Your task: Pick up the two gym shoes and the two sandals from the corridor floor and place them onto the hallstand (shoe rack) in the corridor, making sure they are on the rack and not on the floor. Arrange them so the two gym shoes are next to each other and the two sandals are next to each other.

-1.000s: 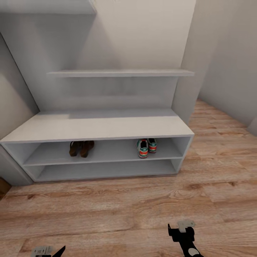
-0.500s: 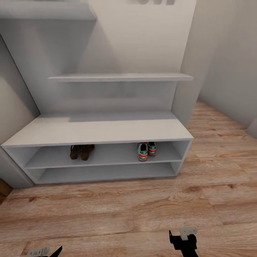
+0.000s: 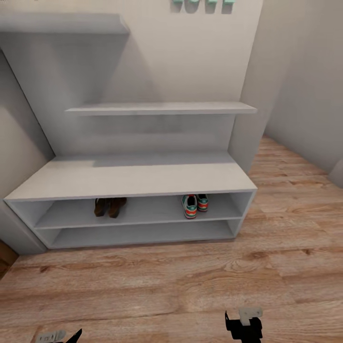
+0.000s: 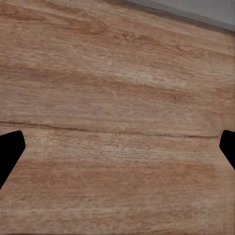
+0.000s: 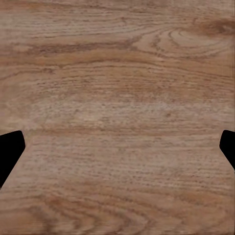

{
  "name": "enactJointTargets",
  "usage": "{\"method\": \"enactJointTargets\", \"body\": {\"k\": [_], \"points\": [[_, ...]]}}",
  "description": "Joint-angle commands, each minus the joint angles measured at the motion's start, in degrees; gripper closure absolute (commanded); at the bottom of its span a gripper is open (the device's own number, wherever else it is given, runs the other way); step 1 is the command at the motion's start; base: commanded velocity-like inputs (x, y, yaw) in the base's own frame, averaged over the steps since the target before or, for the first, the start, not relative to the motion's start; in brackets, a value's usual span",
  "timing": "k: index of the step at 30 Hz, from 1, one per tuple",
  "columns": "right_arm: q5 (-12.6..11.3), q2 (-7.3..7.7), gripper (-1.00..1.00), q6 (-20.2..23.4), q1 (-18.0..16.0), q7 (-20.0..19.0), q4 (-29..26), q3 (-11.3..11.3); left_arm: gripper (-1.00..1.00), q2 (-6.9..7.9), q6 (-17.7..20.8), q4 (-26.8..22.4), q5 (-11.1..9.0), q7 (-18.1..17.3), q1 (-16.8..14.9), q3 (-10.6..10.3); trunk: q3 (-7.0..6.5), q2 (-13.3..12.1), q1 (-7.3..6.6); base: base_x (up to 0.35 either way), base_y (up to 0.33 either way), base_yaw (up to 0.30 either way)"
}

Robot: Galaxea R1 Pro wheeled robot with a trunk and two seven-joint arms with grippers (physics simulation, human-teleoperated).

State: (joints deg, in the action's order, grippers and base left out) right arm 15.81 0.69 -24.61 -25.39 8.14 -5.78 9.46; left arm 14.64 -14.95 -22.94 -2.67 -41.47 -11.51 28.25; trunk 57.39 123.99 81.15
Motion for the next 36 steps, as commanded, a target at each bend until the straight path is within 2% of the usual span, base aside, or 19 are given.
{"method": "enactJointTargets", "body": {"k": [1, 23, 36], "points": [[0.6, -0.04, -1.00, -0.2, 0.0, 0.2, 0.4, 0.4, -1.00, -0.01, 0.0, 0.1, -0.1, -0.2, 0.0, 0.2, -0.14, -0.4, -0.24, 0.000, 0.000, 0.000], [0.5, -0.33, -1.00, -0.2, 0.0, 0.0, 2.9, 0.3, -1.00, 0.03, -0.2, -0.2, 0.0, 0.5, -0.1, 0.2, -4.09, -9.2, -5.07, 0.000, 0.000, 0.000], [0.6, -0.34, -1.00, 0.0, 0.0, 0.0, 4.1, 0.3, -1.00, 0.10, -3.9, -0.1, 0.0, 0.5, 0.0, 0.2, -6.43, -14.4, -7.92, 0.000, 0.000, 0.000]]}}
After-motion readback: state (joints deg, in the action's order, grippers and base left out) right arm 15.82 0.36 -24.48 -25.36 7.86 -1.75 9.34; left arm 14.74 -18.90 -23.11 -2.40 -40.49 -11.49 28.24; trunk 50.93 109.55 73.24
